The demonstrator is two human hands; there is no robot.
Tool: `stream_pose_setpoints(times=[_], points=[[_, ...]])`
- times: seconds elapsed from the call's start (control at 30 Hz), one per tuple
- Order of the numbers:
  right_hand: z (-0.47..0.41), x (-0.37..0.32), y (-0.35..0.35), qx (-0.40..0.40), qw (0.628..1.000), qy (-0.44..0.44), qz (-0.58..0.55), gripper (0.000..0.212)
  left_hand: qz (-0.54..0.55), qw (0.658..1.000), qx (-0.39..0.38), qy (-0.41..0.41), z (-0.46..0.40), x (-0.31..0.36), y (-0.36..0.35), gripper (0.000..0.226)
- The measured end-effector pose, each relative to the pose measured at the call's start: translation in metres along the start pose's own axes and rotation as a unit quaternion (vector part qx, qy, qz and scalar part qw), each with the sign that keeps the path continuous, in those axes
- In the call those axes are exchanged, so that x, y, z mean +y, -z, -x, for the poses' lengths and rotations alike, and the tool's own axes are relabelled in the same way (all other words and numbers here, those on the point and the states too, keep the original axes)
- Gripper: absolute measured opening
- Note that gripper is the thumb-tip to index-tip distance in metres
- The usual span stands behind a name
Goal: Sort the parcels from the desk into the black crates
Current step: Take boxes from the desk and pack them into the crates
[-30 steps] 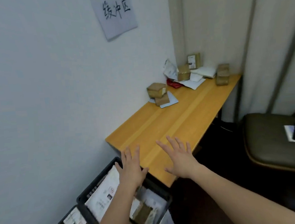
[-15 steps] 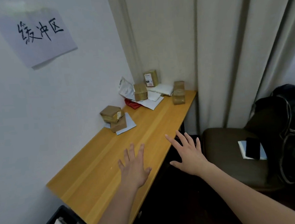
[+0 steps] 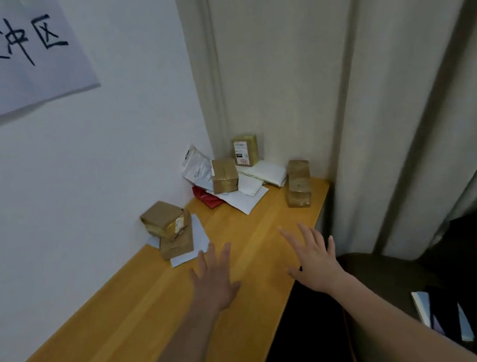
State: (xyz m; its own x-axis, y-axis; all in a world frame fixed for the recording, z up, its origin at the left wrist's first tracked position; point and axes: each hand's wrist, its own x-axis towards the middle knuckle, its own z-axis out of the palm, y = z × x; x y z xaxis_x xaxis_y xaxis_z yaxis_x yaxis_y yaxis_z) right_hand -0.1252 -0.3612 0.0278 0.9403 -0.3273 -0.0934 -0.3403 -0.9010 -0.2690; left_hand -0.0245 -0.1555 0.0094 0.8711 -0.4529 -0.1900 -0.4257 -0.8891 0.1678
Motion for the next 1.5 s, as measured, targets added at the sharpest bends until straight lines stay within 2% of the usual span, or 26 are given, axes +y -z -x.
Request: stream_pose_setpoints(times=[0.1,0.27,0.4,0.6,0.73,0.8,0.9,1.03,1.17,1.23,1.37,1.5], points=[[-0.049,-0.006,0.007,0.012,1.000,-0.011,0.000,0.090,-0.007,1.000,0.008,0.014,-0.044,-0.012,0.013,0.089],[-0.111,-0.018,0.002,-0.028,1.000,0.000,0.004,0.086,0.002,0.999,0.012,0.033,-0.097,-0.035,0.023,0.088],[-0.162,-0.031,-0.013,-0.060,0.997,0.042,0.016,0.085,0.026,0.997,-0.007,0.071,-0.123,-0.062,0.015,0.089],[-0.255,-0.080,-0.042,-0.141,0.982,0.128,0.015,0.080,0.063,0.982,-0.031,0.173,-0.163,-0.097,0.001,0.091],[-0.310,-0.113,-0.056,-0.182,0.963,0.197,-0.007,0.081,0.113,0.964,-0.019,0.241,-0.196,-0.117,0.003,0.090],[-0.337,-0.121,-0.063,-0.194,0.956,0.220,-0.017,0.082,0.171,0.948,-0.003,0.269,-0.213,-0.130,0.003,0.091],[-0.376,-0.127,-0.076,-0.221,0.947,0.232,-0.033,0.081,0.251,0.928,0.049,0.272,-0.243,-0.146,0.002,0.090],[-0.415,-0.135,-0.098,-0.257,0.932,0.248,-0.059,0.080,0.340,0.884,0.109,0.301,-0.276,-0.149,0.001,0.076],[-0.438,-0.149,-0.119,-0.272,0.917,0.278,-0.084,0.078,0.366,0.870,0.090,0.318,-0.288,-0.150,0.000,0.068],[-0.446,-0.156,-0.126,-0.274,0.912,0.293,-0.089,0.080,0.407,0.848,0.084,0.328,-0.292,-0.151,0.002,0.067],[-0.454,-0.168,-0.134,-0.324,0.891,0.286,-0.141,0.089,0.526,0.767,0.103,0.354,-0.298,-0.145,0.011,0.064],[-0.453,-0.177,-0.132,-0.455,0.823,0.169,-0.295,0.096,0.604,0.675,0.118,0.407,-0.301,-0.154,0.013,0.074]])
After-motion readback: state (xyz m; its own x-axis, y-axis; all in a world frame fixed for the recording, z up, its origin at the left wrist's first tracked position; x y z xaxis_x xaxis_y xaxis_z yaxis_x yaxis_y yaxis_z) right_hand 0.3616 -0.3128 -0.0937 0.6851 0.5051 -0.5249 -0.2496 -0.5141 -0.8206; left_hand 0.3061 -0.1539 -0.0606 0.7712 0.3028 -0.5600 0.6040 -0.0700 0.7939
